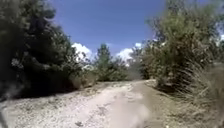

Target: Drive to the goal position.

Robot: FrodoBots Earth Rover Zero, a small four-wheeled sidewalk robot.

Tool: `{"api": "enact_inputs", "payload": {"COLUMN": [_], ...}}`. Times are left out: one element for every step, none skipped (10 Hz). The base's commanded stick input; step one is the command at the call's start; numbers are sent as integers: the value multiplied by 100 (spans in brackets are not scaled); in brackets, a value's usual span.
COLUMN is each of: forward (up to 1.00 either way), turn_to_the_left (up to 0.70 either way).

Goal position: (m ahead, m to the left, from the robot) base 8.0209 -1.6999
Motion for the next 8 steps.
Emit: {"api": "enact_inputs", "payload": {"forward": [44,44,44,44,44,44,44,44], "turn_to_the_left": [2,2,2,2,2,2,2,2]}}
